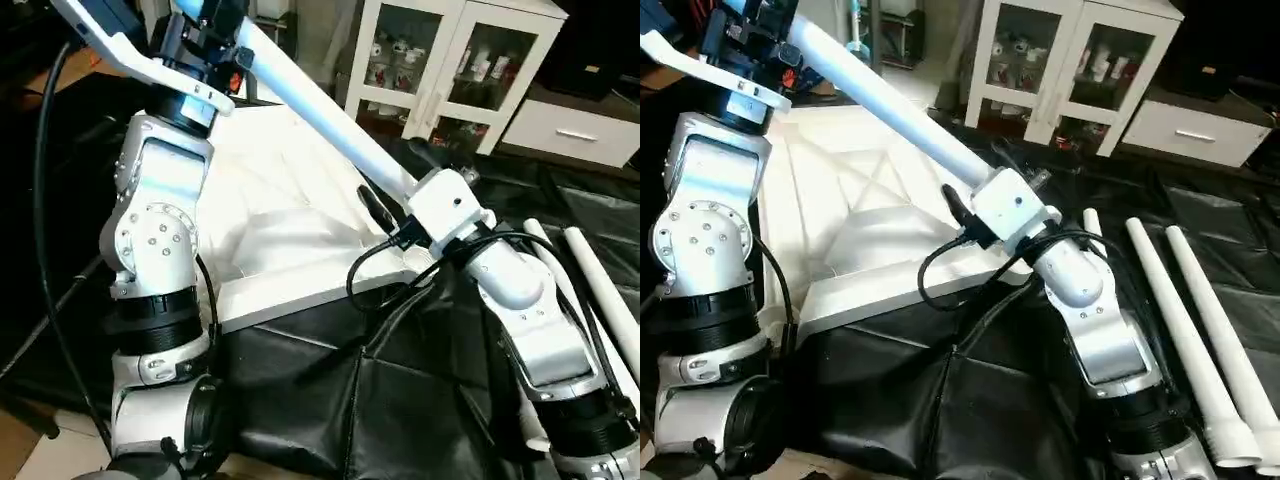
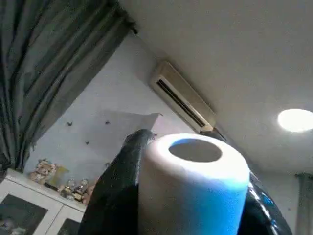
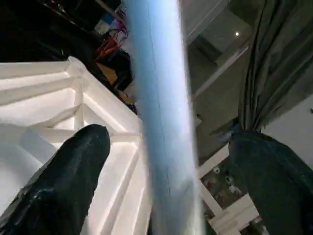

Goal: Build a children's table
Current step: Pick table leg

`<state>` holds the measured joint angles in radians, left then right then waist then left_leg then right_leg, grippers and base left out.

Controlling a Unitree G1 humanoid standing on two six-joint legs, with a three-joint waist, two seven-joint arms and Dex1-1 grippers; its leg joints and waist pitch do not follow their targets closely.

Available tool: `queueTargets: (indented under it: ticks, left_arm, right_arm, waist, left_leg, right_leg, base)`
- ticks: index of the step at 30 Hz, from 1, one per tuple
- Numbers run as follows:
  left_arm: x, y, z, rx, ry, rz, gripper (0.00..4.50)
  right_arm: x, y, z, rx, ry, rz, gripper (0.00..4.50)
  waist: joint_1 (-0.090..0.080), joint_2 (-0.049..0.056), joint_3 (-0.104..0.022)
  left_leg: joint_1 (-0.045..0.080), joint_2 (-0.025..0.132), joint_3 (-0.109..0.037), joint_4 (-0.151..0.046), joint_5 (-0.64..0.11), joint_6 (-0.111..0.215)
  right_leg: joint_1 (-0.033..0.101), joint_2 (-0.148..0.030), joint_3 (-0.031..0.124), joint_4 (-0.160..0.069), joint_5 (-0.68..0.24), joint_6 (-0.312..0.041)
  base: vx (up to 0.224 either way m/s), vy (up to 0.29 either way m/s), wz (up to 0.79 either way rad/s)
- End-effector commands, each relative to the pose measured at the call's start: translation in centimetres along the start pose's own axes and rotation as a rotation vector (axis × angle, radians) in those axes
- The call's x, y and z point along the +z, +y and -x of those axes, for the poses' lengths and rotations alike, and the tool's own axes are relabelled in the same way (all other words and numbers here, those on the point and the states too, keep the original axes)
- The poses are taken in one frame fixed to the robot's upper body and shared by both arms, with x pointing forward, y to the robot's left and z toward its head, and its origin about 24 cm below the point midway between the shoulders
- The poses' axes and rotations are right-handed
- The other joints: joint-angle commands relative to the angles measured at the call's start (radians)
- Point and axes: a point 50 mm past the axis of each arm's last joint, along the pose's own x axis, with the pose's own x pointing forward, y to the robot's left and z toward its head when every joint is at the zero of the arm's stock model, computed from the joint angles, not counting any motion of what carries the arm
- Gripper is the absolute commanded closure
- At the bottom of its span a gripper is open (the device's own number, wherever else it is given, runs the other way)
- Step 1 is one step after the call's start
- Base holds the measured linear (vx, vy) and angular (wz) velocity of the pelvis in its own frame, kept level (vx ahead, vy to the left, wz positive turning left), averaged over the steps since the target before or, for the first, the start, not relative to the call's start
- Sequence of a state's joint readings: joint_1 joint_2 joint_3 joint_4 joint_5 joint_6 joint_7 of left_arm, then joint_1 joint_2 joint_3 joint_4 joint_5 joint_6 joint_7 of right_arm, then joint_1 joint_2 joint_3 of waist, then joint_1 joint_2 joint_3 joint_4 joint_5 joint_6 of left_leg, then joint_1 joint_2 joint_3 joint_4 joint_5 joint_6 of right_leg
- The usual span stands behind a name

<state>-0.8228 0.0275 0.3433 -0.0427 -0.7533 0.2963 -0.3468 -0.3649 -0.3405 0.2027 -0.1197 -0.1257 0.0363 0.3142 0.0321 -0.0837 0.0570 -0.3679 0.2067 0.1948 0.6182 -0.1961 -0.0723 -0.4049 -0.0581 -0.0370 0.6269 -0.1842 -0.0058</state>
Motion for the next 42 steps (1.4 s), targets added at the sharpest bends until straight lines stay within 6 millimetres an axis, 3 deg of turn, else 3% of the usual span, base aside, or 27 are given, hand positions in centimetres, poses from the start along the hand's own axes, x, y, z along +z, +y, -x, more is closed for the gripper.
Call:
queueTargets:
  ticks: [1,10,13,15,16,17,18,20,22,23,29,30,32,37,42]
  left_arm:
    - [1.0,-0.6,-0.7,-0.039,-0.046,0.019,3.21]
    - [3.9,-0.6,-0.9,-0.162,-0.070,0.077,3.21]
    - [5.8,-1.8,-1.3,-0.283,-0.096,0.157,3.21]
    - [6.8,-2.9,-1.5,-0.350,-0.116,0.207,3.21]
    - [6.8,-2.9,-1.5,-0.350,-0.116,0.207,3.21]
    - [7.1,-3.3,-1.5,-0.375,-0.119,0.220,3.21]
    - [7.3,-3.8,-1.6,-0.402,-0.113,0.224,3.21]
    - [7.5,-4.4,-1.6,-0.434,-0.108,0.233,3.21]
    - [7.8,-5.5,-1.8,-0.485,-0.107,0.251,3.21]
    - [7.9,-5.7,-1.9,-0.497,-0.106,0.256,3.21]
    - [8.1,-6.2,-1.9,-0.519,-0.084,0.258,3.21]
    - [8.1,-6.2,-1.8,-0.520,-0.080,0.264,3.21]
    - [8.2,-6.3,-1.7,-0.513,-0.073,0.265,3.21]
    - [8.1,-6.0,-1.4,-0.493,-0.052,0.256,3.21]
    - [7.1,-4.1,-1.3,-0.361,-0.005,0.127,3.22]
  right_arm:
    - [0.4,-0.1,0.3,-0.015,-0.019,0.041,0.21]
    - [0.9,1.5,2.7,0.016,-0.121,0.082,0.21]
    - [-0.8,2.2,4.5,0.063,-0.043,0.070,0.21]
    - [-1.2,2.0,5.4,0.027,-0.021,0.055,0.21]
    - [-1.2,2.0,5.4,0.027,-0.021,0.055,0.21]
    - [-1.2,2.0,5.7,0.012,-0.018,0.044,0.21]
    - [-1.3,2.2,6.0,0.024,-0.013,0.035,0.21]
    - [-1.7,2.6,6.2,0.051,0.007,0.034,0.21]
    - [-2.7,3.1,6.7,0.092,0.047,0.052,0.21]
    - [-2.8,3.2,6.8,0.098,0.053,0.053,0.21]
    - [-2.7,3.0,6.6,0.098,0.047,0.050,0.21]
    - [-2.7,3.0,6.6,0.096,0.044,0.050,0.21]
    - [-2.5,2.9,6.4,0.093,0.031,0.051,0.21]
    - [-2.0,3.1,6.2,0.107,-0.001,0.051,0.21]
    - [-1.8,3.3,6.0,0.133,-0.016,0.045,0.21]
  waist:
    - [-0.001,0.015,-0.069]
    - [0.001,0.023,-0.065]
    - [0.006,0.020,-0.062]
    - [0.005,0.008,-0.056]
    - [0.005,0.008,-0.056]
    - [0.003,0.009,-0.054]
    - [0.002,0.003,-0.051]
    - [0.003,0.007,-0.051]
    - [0.001,-0.002,-0.050]
    - [0.001,0.000,-0.050]
    - [-0.002,-0.004,-0.049]
    - [-0.003,-0.009,-0.049]
    - [-0.002,-0.007,-0.049]
    - [-0.001,-0.010,-0.049]
    - [-0.004,-0.009,-0.048]
  left_leg:
    - [0.015,0.019,-0.013,-0.069,-0.155,-0.024]
    - [0.019,0.017,-0.011,-0.071,-0.203,-0.042]
    - [0.018,0.017,-0.011,-0.072,-0.222,-0.041]
    - [0.013,0.017,-0.011,-0.073,-0.228,-0.039]
    - [0.013,0.017,-0.011,-0.073,-0.228,-0.039]
    - [0.013,0.016,-0.010,-0.073,-0.246,-0.037]
    - [0.013,0.016,-0.010,-0.073,-0.251,-0.037]
    - [0.013,0.016,-0.011,-0.072,-0.255,-0.038]
    - [0.011,0.016,-0.010,-0.072,-0.244,-0.039]
    - [0.011,0.016,-0.011,-0.072,-0.242,-0.040]
    - [0.011,0.017,-0.012,-0.072,-0.236,-0.038]
    - [0.011,0.016,-0.011,-0.071,-0.236,-0.038]
    - [0.011,0.018,-0.012,-0.072,-0.235,-0.042]
    - [0.012,0.018,-0.010,-0.072,-0.224,-0.048]
    - [0.012,0.019,-0.012,-0.075,-0.244,-0.052]
  right_leg:
    - [0.049,-0.050,0.040,-0.061,-0.063,-0.150]
    - [0.045,-0.047,0.040,-0.061,-0.114,-0.132]
    - [0.044,-0.046,0.040,-0.062,-0.130,-0.141]
    - [0.042,-0.048,0.039,-0.065,-0.154,-0.140]
    - [0.042,-0.048,0.039,-0.065,-0.154,-0.140]
    - [0.041,-0.048,0.040,-0.070,-0.198,-0.127]
    - [0.039,-0.048,0.040,-0.073,-0.230,-0.114]
    - [0.038,-0.048,0.041,-0.074,-0.251,-0.104]
    - [0.038,-0.046,0.041,-0.076,-0.253,-0.091]
    - [0.038,-0.047,0.040,-0.074,-0.256,-0.089]
    - [0.036,-0.045,0.040,-0.074,-0.256,-0.074]
    - [0.035,-0.044,0.040,-0.075,-0.255,-0.073]
    - [0.036,-0.046,0.040,-0.073,-0.249,-0.077]
    - [0.036,-0.045,0.041,-0.070,-0.222,-0.078]
    - [0.035,-0.044,0.041,-0.075,-0.250,-0.061]
  base:
    - [0.000,0.000,0.00]
    - [0.000,0.000,0.00]
    - [0.000,0.000,0.00]
    - [0.000,0.000,0.00]
    - [0.000,0.000,0.00]
    - [0.000,0.000,0.00]
    - [0.000,0.000,0.00]
    - [0.000,0.000,0.00]
    - [0.000,0.000,0.00]
    - [0.000,0.000,0.00]
    - [0.000,0.000,0.00]
    - [0.000,0.000,0.00]
    - [0.000,0.000,0.00]
    - [0.000,0.000,0.00]
    - [0.000,0.000,0.00]
